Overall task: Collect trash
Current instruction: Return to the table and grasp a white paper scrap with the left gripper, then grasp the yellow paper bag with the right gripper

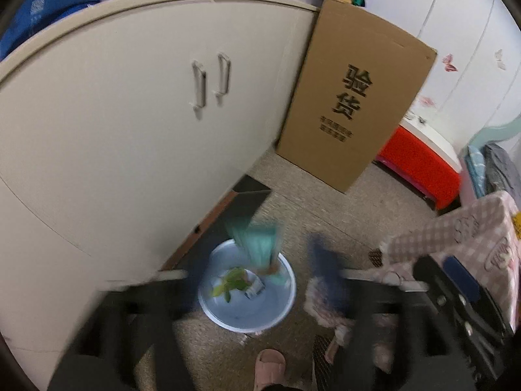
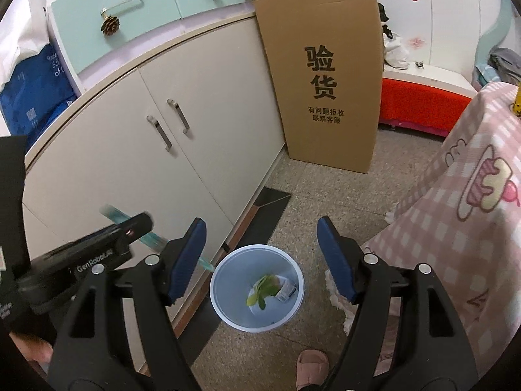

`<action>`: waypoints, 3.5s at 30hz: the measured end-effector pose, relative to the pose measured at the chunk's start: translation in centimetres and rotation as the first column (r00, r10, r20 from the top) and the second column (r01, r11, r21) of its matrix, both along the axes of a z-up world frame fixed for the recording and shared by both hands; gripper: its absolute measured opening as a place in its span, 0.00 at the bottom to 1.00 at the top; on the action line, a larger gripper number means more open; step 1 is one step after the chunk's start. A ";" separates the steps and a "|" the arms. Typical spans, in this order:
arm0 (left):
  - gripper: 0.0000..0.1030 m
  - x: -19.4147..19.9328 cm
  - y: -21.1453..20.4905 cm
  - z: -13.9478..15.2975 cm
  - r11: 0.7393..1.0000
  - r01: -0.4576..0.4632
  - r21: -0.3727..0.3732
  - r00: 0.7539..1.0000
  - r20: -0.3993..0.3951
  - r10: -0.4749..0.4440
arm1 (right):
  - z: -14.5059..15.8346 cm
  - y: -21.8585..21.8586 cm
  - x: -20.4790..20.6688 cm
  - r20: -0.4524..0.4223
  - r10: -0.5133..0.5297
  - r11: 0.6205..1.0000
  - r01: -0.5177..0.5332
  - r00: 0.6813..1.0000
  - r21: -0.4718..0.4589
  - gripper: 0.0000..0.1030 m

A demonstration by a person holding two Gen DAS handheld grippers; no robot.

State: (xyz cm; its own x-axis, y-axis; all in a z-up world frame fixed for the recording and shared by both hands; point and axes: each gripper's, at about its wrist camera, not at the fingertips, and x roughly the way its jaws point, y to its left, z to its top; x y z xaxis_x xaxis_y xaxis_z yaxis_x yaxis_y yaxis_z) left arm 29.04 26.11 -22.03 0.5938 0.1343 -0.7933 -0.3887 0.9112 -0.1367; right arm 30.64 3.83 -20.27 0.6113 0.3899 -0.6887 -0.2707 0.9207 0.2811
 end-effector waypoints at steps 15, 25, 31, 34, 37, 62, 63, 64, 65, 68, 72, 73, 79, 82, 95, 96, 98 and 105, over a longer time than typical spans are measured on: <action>0.77 -4.8 -1.1 4.0 0.999 -0.024 0.028 0.997 0.068 0.022 | 4.6 -1.5 -2.9 0.053 0.004 0.999 -0.006 0.999 0.045 0.68; 0.79 -9.5 -4.9 12.0 0.999 0.041 0.032 0.972 0.229 -0.047 | 12.1 -5.5 -7.1 0.171 -0.028 0.994 0.010 0.985 0.106 0.70; 0.80 -10.4 -10.5 15.1 0.988 0.151 0.036 0.951 0.269 -0.155 | 14.9 -11.5 -9.0 0.204 -0.108 0.990 0.086 0.973 0.115 0.70; 0.82 -10.5 -14.0 15.8 0.973 0.221 0.066 0.933 0.275 -0.231 | 15.5 -15.9 -10.0 0.204 -0.176 0.982 0.156 0.963 0.108 0.70; 0.82 -10.6 -18.0 16.4 0.950 0.296 0.101 0.911 0.270 -0.312 | 15.8 -20.0 -10.9 0.197 -0.236 0.970 0.219 0.952 0.102 0.71; 0.76 -5.8 -42.1 11.1 0.645 0.642 0.413 0.733 -0.087 -0.674 | 10.3 -39.0 -13.1 0.055 -0.463 0.882 0.454 0.885 0.127 0.71; 0.72 -5.5 -42.2 10.9 0.643 0.649 0.408 0.731 -0.098 -0.675 | 10.2 -39.3 -13.0 0.050 -0.463 0.881 0.454 0.885 0.129 0.71; 0.65 -5.1 -42.2 10.6 0.640 0.656 0.400 0.729 -0.114 -0.675 | 10.0 -39.4 -12.7 0.043 -0.463 0.881 0.455 0.885 0.130 0.71; 0.59 -5.0 -42.3 10.4 0.640 0.658 0.396 0.729 -0.122 -0.674 | 10.0 -39.5 -12.6 0.040 -0.463 0.881 0.454 0.886 0.132 0.71; 0.42 -4.4 -42.0 10.1 0.649 0.667 0.366 0.728 -0.134 -0.672 | 9.8 -39.8 -12.3 0.032 -0.459 0.882 0.452 0.888 0.132 0.71; 0.13 -4.2 -40.5 11.5 0.700 0.654 0.286 0.743 -0.067 -0.666 | 9.9 -39.6 -12.0 0.033 -0.449 0.888 0.442 0.893 0.123 0.71; 0.10 -4.1 -40.1 11.9 0.710 0.652 0.267 0.745 -0.050 -0.665 | 10.0 -39.4 -11.9 0.033 -0.448 0.889 0.442 0.893 0.121 0.71; 0.03 -4.1 -36.9 14.6 0.766 0.606 0.216 0.774 0.065 -0.630 | 10.7 -38.5 -10.7 0.037 -0.425 0.900 0.417 0.905 0.123 0.71; 0.02 -4.0 -35.0 15.5 0.789 0.591 0.169 0.782 0.121 -0.612 | 11.3 -37.3 -9.7 0.047 -0.401 0.913 0.394 0.915 0.111 0.71; 0.02 -2.0 -27.4 18.1 0.900 0.426 0.089 0.848 0.308 -0.431 | 12.9 -28.4 -0.3 0.067 -0.257 0.963 0.261 0.964 -0.071 0.80; 0.02 -1.3 -26.7 18.0 0.913 0.396 0.093 0.861 0.307 -0.405 | 12.8 -27.7 0.5 0.066 -0.250 0.962 0.256 0.966 -0.093 0.80; 0.02 -0.3 -25.5 17.9 0.926 0.368 0.088 0.875 0.304 -0.377 | 12.6 -26.4 2.3 0.067 -0.246 0.957 0.253 0.967 -0.141 0.81; 0.02 2.3 -22.0 16.5 0.943 0.325 0.071 0.900 0.283 -0.331 | 12.0 -22.8 6.4 0.098 -0.202 0.920 0.223 0.975 -0.322 0.77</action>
